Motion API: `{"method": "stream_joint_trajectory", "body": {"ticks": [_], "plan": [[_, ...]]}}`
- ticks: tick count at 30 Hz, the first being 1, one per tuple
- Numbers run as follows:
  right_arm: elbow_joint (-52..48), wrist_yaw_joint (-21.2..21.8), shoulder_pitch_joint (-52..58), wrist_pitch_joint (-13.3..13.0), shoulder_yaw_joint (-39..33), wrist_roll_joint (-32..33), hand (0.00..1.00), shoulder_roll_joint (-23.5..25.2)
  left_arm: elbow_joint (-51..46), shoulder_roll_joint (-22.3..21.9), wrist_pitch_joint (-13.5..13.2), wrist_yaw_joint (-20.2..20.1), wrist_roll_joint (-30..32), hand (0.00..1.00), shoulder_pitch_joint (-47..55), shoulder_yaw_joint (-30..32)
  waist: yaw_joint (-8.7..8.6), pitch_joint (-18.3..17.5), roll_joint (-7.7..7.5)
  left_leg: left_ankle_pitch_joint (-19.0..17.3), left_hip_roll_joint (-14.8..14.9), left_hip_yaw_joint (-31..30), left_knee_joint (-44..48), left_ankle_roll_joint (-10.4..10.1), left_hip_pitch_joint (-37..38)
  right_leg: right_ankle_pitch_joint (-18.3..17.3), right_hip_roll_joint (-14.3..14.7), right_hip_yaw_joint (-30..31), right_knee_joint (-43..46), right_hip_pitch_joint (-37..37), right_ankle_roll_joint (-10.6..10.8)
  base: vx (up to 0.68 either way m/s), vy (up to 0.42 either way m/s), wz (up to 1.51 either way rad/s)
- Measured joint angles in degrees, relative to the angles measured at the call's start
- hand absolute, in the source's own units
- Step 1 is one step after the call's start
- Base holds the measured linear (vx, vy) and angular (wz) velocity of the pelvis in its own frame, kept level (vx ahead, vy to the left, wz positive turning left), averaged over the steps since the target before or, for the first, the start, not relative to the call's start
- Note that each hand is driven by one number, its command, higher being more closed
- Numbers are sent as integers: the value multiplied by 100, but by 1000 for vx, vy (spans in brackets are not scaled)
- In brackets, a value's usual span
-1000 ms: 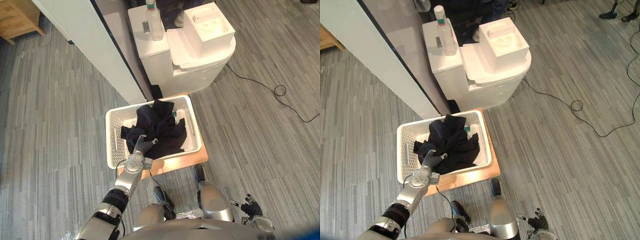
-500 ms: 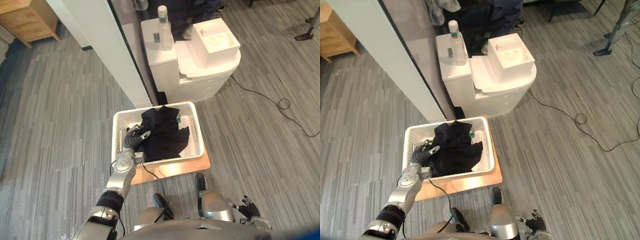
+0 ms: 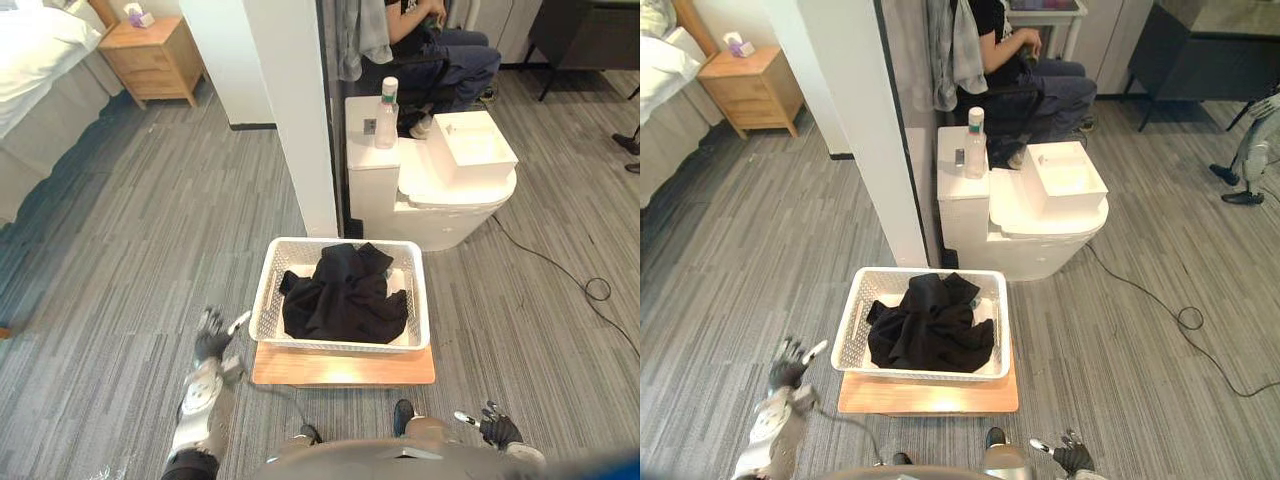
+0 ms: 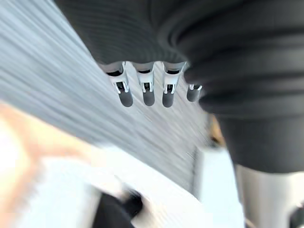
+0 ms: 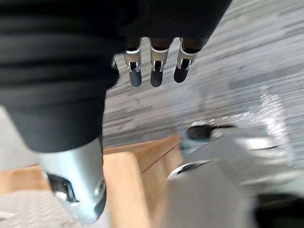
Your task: Tidy the bed and pick cloth on bed and put in laundry
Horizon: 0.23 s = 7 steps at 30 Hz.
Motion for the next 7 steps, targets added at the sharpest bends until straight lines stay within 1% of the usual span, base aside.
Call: {"method": "stream_joint_trajectory", "body": {"ticks": [1, 2, 4, 7], "plan": [[46, -2, -17, -52, -9, 41, 0, 4, 172, -15, 34, -82, 61, 0, 67, 124, 9, -33, -23, -1, 0, -12, -2, 0, 8, -5, 0, -9, -8, -5, 1, -35, -15, 21], [150, -10, -98, -123, -19, 73, 0, 14, 501, -26, 52, -221, 107, 0, 172, 300, 63, -90, -52, -1, -3, -45, -4, 0, 6, -10, 1, -40, -35, 12, 0, -19, -16, 11], [265, -16, -210, -228, -33, 67, 0, 35, 980, -44, 55, -366, 385, 0, 334, 453, 113, -129, -116, 1, -39, -134, -4, 3, 2, -10, -7, -123, -103, 87, 2, -11, -11, 19], [426, -43, -372, -256, -26, 11, 0, 57, 1320, -132, 129, -442, 712, 0, 441, 568, 157, -152, -132, 7, -57, -199, -5, 12, 6, -13, -9, -179, -120, 145, 6, -12, 0, 17]]}}
